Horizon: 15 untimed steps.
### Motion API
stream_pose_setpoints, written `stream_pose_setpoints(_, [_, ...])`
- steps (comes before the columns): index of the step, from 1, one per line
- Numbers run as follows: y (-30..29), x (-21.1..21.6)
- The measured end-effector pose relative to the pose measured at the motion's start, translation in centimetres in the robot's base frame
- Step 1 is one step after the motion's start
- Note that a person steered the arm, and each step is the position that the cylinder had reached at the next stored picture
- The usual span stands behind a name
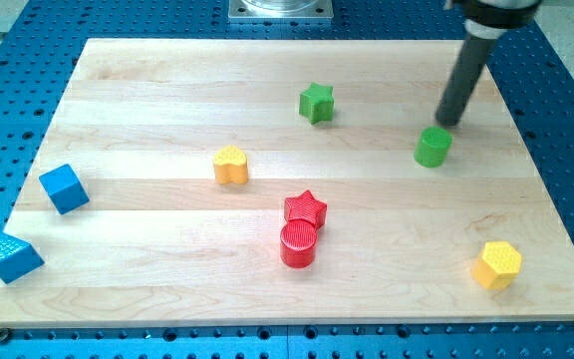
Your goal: Move the yellow heart top to the cube
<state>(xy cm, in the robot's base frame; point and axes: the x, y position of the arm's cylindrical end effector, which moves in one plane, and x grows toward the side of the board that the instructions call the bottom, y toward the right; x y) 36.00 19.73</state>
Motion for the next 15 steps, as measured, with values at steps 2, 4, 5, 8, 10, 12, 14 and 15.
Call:
stream_pose_setpoints(2, [-1.5, -0.1])
stream_pose_setpoints(4, [-10.0, -0.2])
stream_pose_setpoints(5, [-13.8, 5.7])
stream_pose_setpoints(8, [-31.1, 10.8])
stream_pose_setpoints(10, [-26.8, 11.0])
stream_pose_setpoints(12, [-34.5, 7.9])
stream_pose_setpoints(14, [-31.7, 5.1])
stream_pose_setpoints(15, [-38.4, 4.1])
